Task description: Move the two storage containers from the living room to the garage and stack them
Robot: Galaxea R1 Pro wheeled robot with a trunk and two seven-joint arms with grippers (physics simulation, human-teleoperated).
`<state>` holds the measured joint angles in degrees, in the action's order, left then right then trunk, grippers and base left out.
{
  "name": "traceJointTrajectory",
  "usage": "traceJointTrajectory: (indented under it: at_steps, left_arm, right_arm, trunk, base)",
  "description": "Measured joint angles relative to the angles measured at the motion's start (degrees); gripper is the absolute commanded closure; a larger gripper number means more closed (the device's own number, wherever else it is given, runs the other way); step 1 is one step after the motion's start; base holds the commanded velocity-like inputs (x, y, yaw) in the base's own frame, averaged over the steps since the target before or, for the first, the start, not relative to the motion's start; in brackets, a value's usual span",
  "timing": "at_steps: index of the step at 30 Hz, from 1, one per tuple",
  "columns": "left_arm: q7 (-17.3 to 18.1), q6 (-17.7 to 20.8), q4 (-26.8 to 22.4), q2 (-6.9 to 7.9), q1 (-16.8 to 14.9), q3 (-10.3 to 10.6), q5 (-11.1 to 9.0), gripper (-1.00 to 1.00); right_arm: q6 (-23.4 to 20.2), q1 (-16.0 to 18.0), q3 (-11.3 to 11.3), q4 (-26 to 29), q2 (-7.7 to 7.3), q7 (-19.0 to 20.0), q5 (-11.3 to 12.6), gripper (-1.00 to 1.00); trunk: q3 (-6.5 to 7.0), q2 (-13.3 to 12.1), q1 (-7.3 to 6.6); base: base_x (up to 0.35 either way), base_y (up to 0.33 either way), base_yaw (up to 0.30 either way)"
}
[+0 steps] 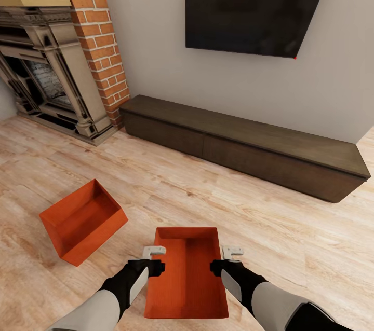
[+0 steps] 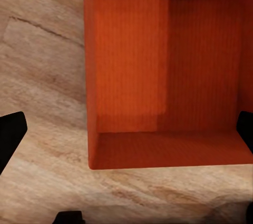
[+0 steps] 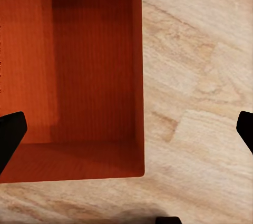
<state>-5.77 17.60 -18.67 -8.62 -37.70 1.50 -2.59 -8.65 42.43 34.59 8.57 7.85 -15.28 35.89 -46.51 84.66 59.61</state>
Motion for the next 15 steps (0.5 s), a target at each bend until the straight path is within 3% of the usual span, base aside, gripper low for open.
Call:
traceJointTrajectory:
  at_steps: [4, 15]
  left_arm:
    - [0.0, -0.1, 0.0, 0.07, 0.0, 0.1, 0.0, -1.00]
    - [-0.1, 0.0, 0.1, 0.06, 0.0, 0.0, -0.1, -1.00]
  right_arm:
    - [0.1, 0.0, 0.0, -0.1, 0.00, 0.0, 0.1, -1.00]
    - [0.1, 0.0, 0.0, -0.1, 0.00, 0.0, 0.2, -1.00]
  trunk:
    - [0.00, 0.0, 0.00]
    - [-1.97, 4.4, 2.41]
  base:
    - [0.000, 0.000, 0.000]
    - [0.000, 0.000, 0.000]
